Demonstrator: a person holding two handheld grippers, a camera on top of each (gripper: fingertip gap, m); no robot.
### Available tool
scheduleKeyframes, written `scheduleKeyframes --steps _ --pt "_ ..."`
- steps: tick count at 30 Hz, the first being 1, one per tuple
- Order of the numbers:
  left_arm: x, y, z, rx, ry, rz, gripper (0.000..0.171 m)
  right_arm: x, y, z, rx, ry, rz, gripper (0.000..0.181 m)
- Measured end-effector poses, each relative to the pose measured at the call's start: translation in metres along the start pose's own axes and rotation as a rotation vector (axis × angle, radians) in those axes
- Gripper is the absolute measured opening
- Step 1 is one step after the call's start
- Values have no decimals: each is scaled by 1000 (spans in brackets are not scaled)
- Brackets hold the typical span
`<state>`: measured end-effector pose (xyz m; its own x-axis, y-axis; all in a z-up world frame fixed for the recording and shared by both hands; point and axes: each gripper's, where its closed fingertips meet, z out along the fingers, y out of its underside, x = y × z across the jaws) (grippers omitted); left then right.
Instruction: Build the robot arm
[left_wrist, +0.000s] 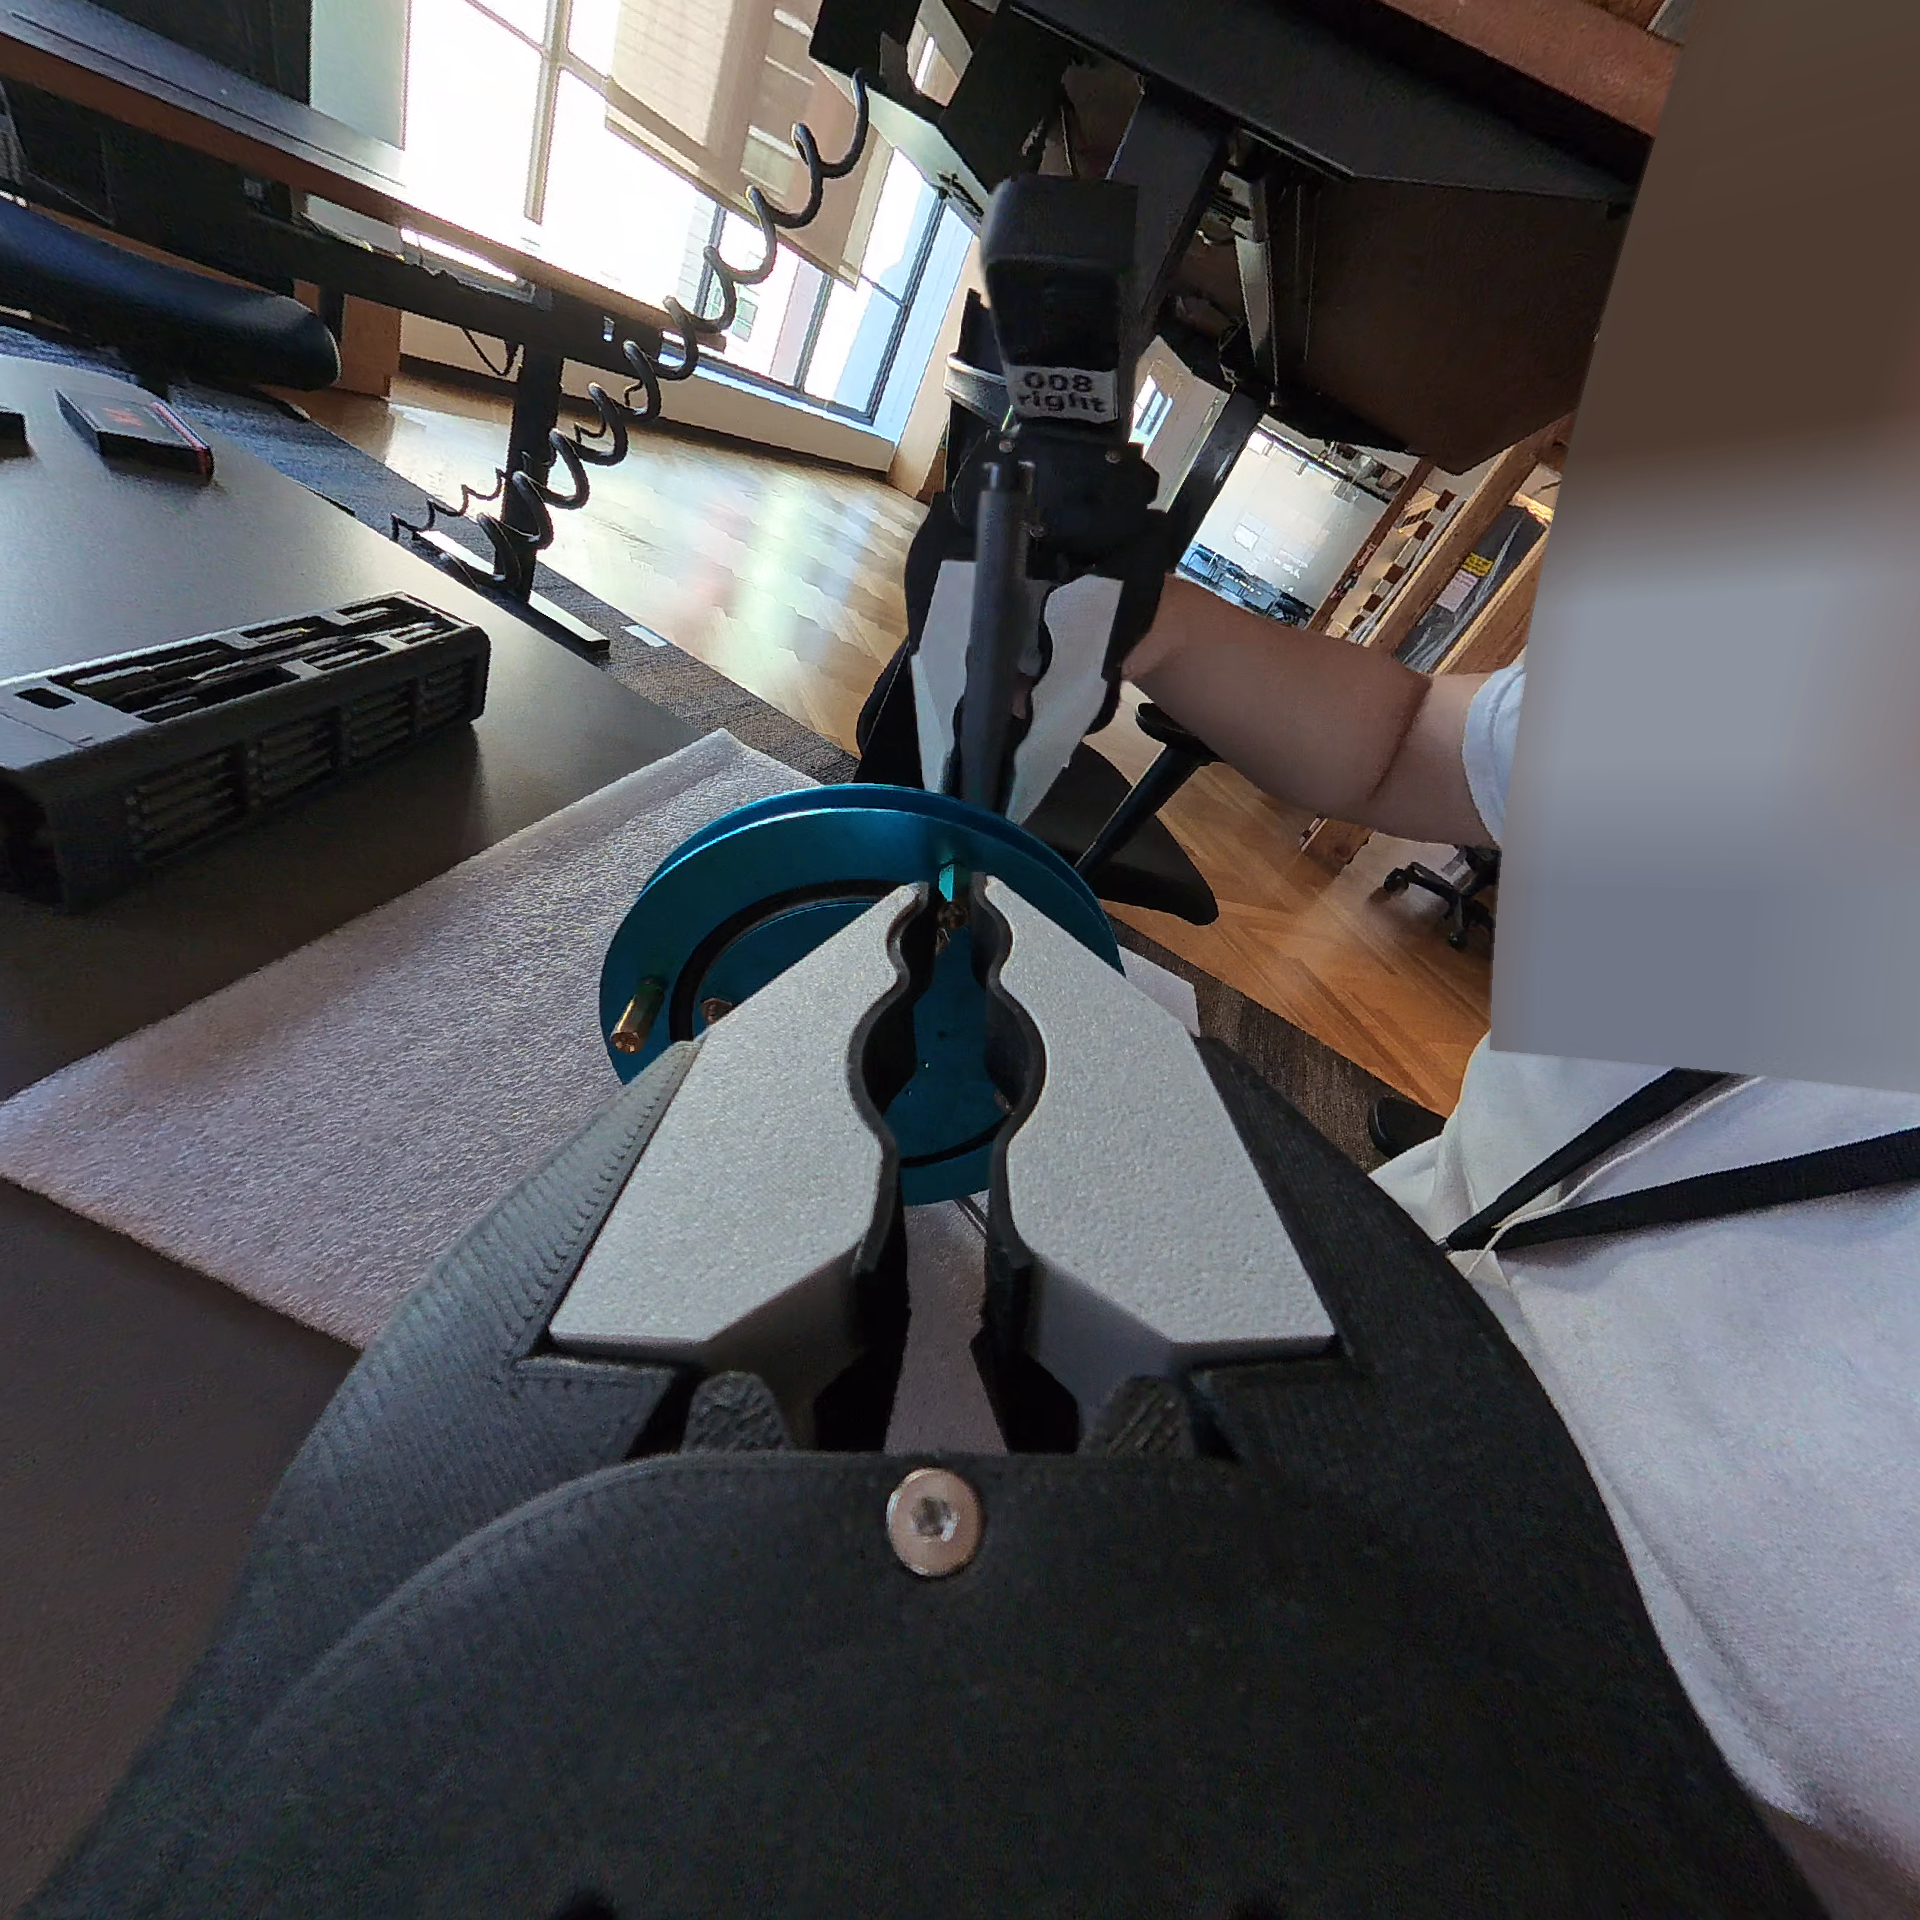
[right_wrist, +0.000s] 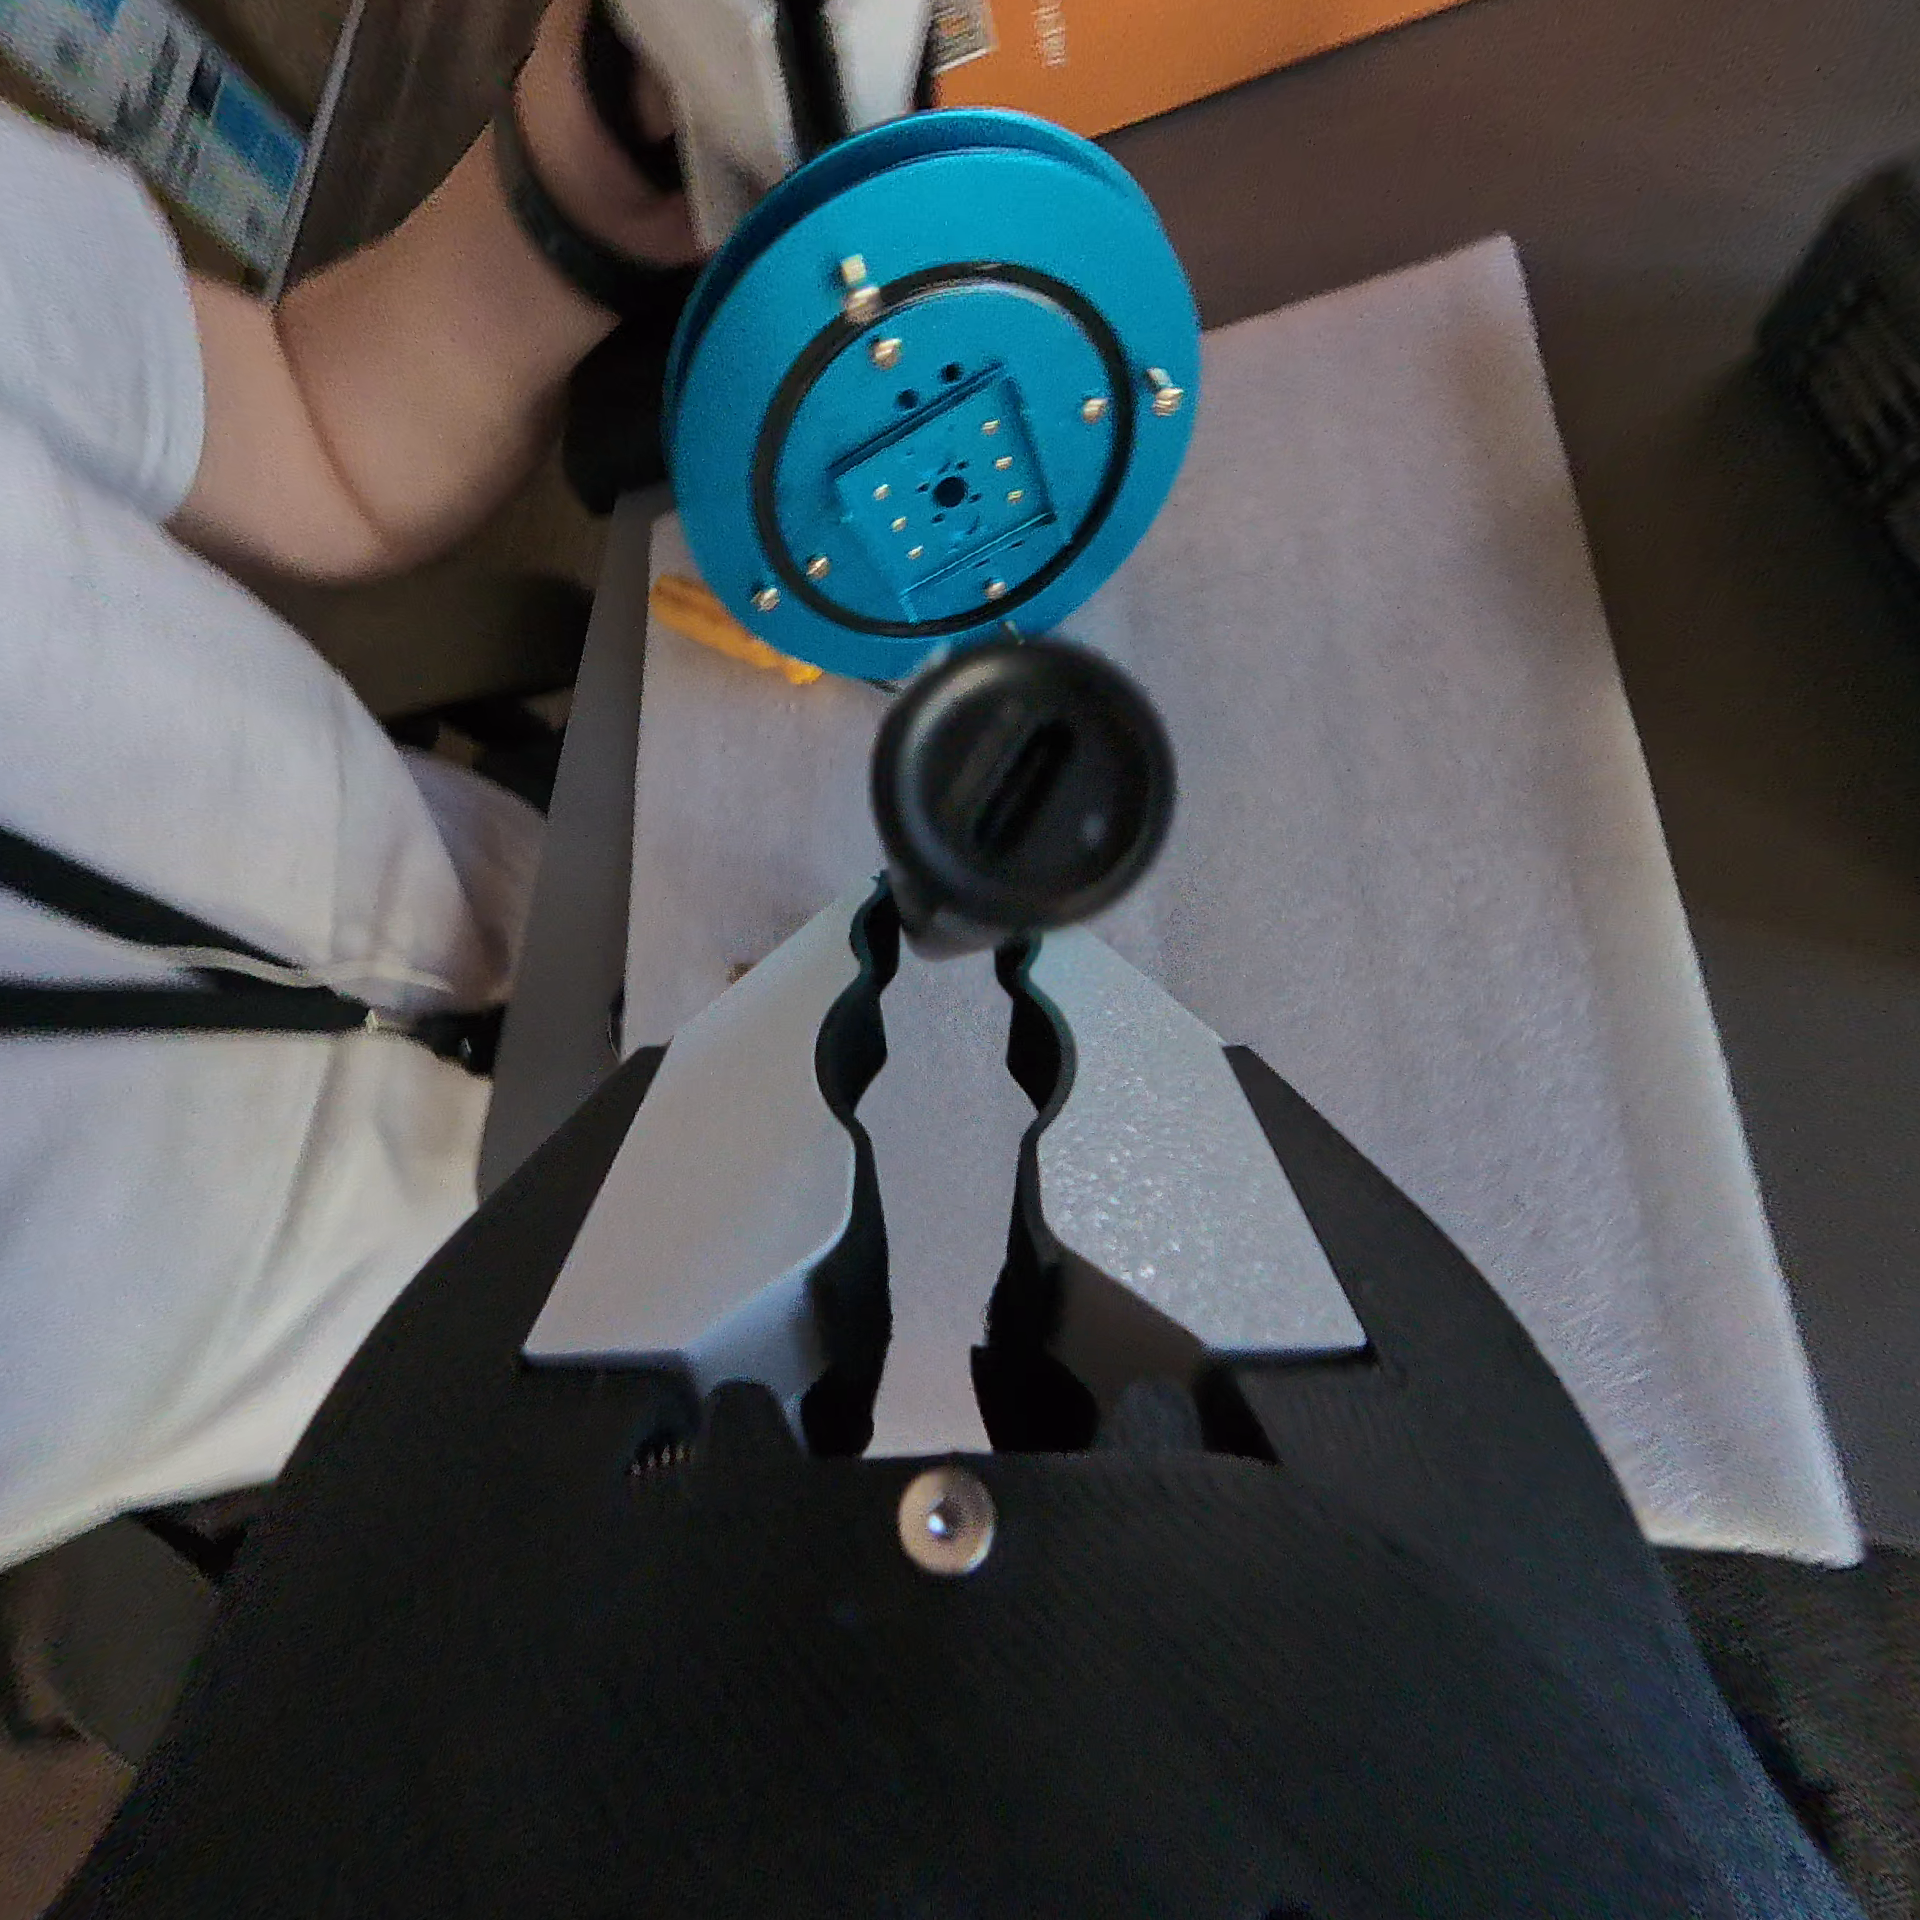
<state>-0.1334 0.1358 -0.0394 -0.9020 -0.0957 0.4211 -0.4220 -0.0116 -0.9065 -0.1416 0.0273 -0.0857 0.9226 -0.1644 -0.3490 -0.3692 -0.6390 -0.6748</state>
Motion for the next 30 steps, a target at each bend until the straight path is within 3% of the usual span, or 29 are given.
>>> scheduleKeyframes --steps 3,7,10,18,21,26,30 --pt "0 0 0 1 2 -4 4 7 -4 4 46 74 232 16" --pt "1 0 1 -4 3 2 4 15 -8 6 148 196 386 17" --pt "2 1 1 -6 6 4 4 10 -10 6 193 207 326 17" --pt "4 1 1 -8 10 6 4 -3 4 -5 127 182 -14 19" --pt "4 1 1 -8 6 10 4 2 9 -8 134 255 11 21" --pt "4 1 2 -10 10 7 4 10 20 -13 199 332 221 24" --pt "4 1 2 -10 16 2 4 4 32 -15 180 336 59 29"
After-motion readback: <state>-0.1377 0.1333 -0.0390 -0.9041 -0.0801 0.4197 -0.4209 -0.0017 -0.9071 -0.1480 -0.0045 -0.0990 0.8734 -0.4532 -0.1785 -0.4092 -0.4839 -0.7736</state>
